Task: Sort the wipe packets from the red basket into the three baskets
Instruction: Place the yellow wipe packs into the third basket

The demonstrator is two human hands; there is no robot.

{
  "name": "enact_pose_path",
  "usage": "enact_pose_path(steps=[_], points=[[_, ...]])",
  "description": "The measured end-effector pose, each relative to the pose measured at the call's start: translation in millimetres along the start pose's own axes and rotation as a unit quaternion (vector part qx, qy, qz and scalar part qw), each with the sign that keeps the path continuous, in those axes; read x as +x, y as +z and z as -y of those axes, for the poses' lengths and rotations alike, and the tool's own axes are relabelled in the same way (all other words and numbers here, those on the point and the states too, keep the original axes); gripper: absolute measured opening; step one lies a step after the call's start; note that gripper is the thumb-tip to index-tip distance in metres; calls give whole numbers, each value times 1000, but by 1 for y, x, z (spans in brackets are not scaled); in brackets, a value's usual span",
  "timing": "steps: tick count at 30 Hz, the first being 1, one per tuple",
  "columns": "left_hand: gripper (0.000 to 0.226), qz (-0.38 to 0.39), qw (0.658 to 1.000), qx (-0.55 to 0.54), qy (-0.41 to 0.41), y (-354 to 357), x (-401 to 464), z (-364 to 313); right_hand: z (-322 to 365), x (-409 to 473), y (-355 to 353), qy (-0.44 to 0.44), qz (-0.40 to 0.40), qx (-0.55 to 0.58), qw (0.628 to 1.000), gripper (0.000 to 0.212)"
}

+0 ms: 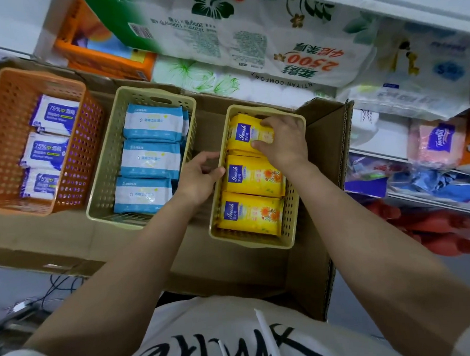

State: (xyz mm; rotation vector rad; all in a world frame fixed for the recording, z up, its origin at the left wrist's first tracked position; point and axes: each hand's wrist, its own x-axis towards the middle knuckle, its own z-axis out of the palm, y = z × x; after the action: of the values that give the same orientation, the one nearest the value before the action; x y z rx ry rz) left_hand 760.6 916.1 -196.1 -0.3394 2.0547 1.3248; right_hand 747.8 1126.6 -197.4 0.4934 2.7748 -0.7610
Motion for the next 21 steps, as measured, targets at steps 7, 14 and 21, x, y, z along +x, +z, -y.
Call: enact_pose_path(steps=[7,14,21], points=[[30,-14,1000,-15,13,4,-5,6,4,-2,3,-48,6,-23,999,58],[34,-30,999,3,11,5,-6,-1,11,-2,6,-45,4,-61,997,59],[47,-49,994,89,32,-3,-21,-17,8,-8,-16,-43,28,-6,999,56]])
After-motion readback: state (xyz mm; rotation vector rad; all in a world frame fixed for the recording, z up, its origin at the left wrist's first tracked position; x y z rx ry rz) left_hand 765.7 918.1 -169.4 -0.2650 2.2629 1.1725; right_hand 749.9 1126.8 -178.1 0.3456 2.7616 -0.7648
